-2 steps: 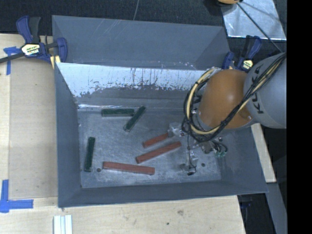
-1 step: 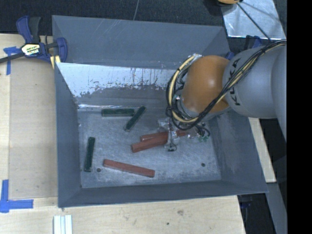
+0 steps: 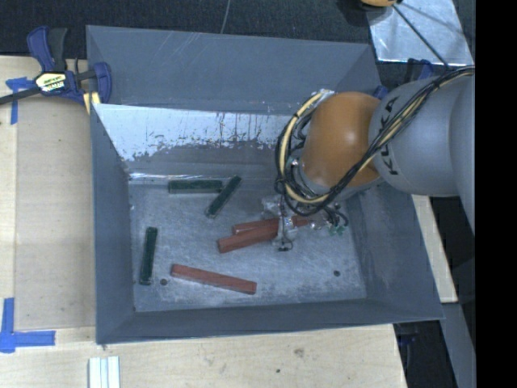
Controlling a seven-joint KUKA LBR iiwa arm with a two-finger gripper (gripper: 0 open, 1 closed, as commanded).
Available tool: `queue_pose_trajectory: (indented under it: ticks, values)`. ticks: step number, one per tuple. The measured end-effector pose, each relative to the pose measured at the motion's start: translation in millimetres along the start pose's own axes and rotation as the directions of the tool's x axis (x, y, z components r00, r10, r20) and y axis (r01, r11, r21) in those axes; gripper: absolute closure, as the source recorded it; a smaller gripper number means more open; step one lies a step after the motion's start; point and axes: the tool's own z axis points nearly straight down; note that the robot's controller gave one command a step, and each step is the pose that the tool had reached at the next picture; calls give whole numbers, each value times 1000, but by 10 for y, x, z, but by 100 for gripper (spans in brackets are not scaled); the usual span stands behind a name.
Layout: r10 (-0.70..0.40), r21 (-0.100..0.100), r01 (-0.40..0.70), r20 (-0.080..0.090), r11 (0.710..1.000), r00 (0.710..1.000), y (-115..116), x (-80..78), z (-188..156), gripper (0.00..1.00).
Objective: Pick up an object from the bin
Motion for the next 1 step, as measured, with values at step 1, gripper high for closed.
queue_pose_trajectory:
  ticks: [1]
  values:
    - [25, 0, -25, -2, 1000, 1000, -142, -294, -1281, 100]
